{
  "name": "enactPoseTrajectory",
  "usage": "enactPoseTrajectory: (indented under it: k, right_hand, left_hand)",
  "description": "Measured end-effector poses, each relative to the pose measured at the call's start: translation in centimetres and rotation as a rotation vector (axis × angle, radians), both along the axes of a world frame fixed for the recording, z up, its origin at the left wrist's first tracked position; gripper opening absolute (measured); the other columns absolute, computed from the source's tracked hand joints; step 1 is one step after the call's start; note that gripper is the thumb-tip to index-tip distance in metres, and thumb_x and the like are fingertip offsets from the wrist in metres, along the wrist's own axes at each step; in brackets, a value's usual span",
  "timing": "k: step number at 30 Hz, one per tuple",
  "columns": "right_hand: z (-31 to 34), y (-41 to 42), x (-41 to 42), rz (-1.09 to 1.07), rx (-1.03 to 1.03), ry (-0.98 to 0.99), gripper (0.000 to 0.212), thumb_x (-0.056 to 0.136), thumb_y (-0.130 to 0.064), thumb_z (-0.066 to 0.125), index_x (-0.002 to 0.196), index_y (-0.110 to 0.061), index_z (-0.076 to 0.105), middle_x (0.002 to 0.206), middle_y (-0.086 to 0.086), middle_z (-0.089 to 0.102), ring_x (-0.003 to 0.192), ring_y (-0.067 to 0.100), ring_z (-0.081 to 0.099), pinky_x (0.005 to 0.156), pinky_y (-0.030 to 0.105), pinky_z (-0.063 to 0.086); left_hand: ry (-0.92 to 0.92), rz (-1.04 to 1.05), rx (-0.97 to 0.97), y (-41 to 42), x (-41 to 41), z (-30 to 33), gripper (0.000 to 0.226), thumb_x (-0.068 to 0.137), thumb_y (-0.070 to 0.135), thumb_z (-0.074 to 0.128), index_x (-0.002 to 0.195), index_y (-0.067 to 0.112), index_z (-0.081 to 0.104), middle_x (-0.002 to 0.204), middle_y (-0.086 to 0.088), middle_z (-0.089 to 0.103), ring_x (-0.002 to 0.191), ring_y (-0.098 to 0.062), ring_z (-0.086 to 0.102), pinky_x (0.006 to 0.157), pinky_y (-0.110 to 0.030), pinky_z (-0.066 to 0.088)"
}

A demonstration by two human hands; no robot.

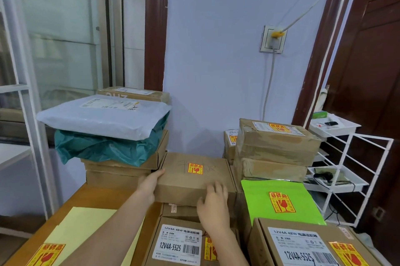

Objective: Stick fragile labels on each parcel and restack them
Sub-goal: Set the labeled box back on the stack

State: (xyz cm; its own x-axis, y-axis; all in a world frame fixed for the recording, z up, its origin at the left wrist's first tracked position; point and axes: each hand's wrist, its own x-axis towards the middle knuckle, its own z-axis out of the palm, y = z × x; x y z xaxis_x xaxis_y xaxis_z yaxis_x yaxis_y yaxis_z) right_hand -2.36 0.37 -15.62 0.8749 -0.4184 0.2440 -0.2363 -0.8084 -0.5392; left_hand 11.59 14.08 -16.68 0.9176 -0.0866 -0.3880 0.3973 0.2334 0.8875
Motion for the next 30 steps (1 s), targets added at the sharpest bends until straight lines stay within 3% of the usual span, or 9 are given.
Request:
enactPoseTrajectory:
  k: [3, 8, 10, 13, 16, 20, 24, 27, 30]
  right_hand:
    - [-0.1, -0.5, 1.1, -0.014, 0.028, -0.028, 0.042, 0.097, -0.015, 0.041, 0.138, -0.012, 0.041, 0.154, 0.001, 0.024, 0.146, 0.021, 0.006, 0.112, 0.027, 0.024]
    - [-0.6, -0.7, 2.0, -0.057, 0.014, -0.05, 0.041, 0.096, -0.014, 0.041, 0.136, -0.009, 0.044, 0.152, 0.001, 0.028, 0.144, 0.02, 0.009, 0.11, 0.026, 0.025]
    - [-0.9, -0.7, 2.1, -0.06, 0.012, -0.056, 0.042, 0.096, -0.012, 0.041, 0.137, -0.009, 0.042, 0.152, 0.001, 0.027, 0.145, 0.02, 0.008, 0.111, 0.026, 0.024]
    - [-1.0, -0.7, 2.5, -0.066, 0.008, -0.053, 0.045, 0.094, -0.006, 0.044, 0.139, -0.009, 0.041, 0.154, 0.001, 0.024, 0.146, 0.021, 0.006, 0.112, 0.027, 0.025]
    - [-0.8, -0.6, 3.2, -0.078, 0.01, -0.039, 0.046, 0.093, -0.002, 0.044, 0.138, -0.009, 0.041, 0.155, 0.003, 0.022, 0.147, 0.022, 0.003, 0.112, 0.028, 0.026]
    - [-0.1, -0.8, 4.5, -0.11, 0.021, -0.018, 0.045, 0.09, 0.002, 0.04, 0.135, -0.004, 0.042, 0.155, 0.006, 0.023, 0.147, 0.023, 0.002, 0.113, 0.031, 0.024]
    - [0.6, -1.5, 5.9, -0.082, 0.003, 0.02, 0.056, 0.091, 0.003, 0.039, 0.146, -0.005, 0.029, 0.158, 0.008, 0.015, 0.147, 0.026, 0.0, 0.119, 0.032, 0.012]
    - [0.7, -1.8, 6.9, -0.07, 0.006, 0.079, 0.062, 0.092, 0.002, 0.04, 0.15, -0.005, 0.02, 0.16, 0.011, 0.008, 0.147, 0.029, -0.005, 0.12, 0.037, 0.01]
    - [0.2, -1.4, 7.5, -0.092, -0.006, 0.087, 0.061, 0.091, -0.001, 0.041, 0.149, -0.005, 0.023, 0.159, 0.013, 0.007, 0.147, 0.031, -0.004, 0.12, 0.039, 0.01]
  left_hand:
    - [-0.035, -0.029, -0.001, -0.2, 0.1, -0.4, 0.065, 0.076, 0.036, 0.075, 0.13, 0.011, 0.048, 0.114, -0.016, 0.061, 0.1, -0.032, 0.06, 0.067, -0.038, 0.051]
    - [-0.116, -0.025, 0.091, -0.1, -1.4, -0.5, 0.073, 0.074, 0.049, 0.073, 0.131, 0.012, 0.047, 0.119, -0.013, 0.058, 0.108, -0.03, 0.055, 0.099, -0.047, 0.044]
    - [-0.089, 0.01, 0.036, 0.2, -2.2, -0.8, 0.085, 0.067, 0.056, 0.074, 0.134, 0.012, 0.044, 0.124, -0.013, 0.056, 0.114, -0.031, 0.053, 0.105, -0.049, 0.039]
    - [-0.076, 0.018, 0.026, 0.4, -3.6, -1.3, 0.082, 0.079, 0.05, 0.068, 0.142, 0.012, 0.034, 0.138, -0.016, 0.047, 0.125, -0.034, 0.046, 0.108, -0.045, 0.036]
    - [-0.158, 0.035, 0.187, 0.6, -4.6, -2.0, 0.078, 0.081, 0.043, 0.07, 0.14, 0.009, 0.033, 0.136, -0.015, 0.046, 0.124, -0.034, 0.046, 0.105, -0.045, 0.035]
    - [-0.432, 0.191, 0.545, 0.4, -4.8, -2.5, 0.04, 0.081, 0.029, 0.074, 0.102, 0.006, 0.048, 0.105, -0.011, 0.051, 0.107, -0.032, 0.051, 0.093, -0.04, 0.041]
    - [-0.718, 0.122, 0.813, -0.3, -5.4, -2.2, 0.018, 0.085, 0.023, 0.068, 0.085, 0.015, 0.053, 0.093, 0.001, 0.049, 0.099, -0.021, 0.049, 0.077, -0.028, 0.034]
    - [-0.88, -0.095, 0.974, -1.0, -5.5, -2.0, 0.012, 0.09, 0.027, 0.061, 0.099, 0.021, 0.058, 0.104, 0.008, 0.054, 0.109, -0.014, 0.048, 0.08, -0.022, 0.035]
    - [-0.949, -0.395, 1.107, -1.9, -5.2, -2.0, 0.042, 0.093, 0.034, 0.052, 0.134, 0.023, 0.049, 0.137, 0.007, 0.046, 0.129, -0.011, 0.037, 0.102, -0.025, 0.034]
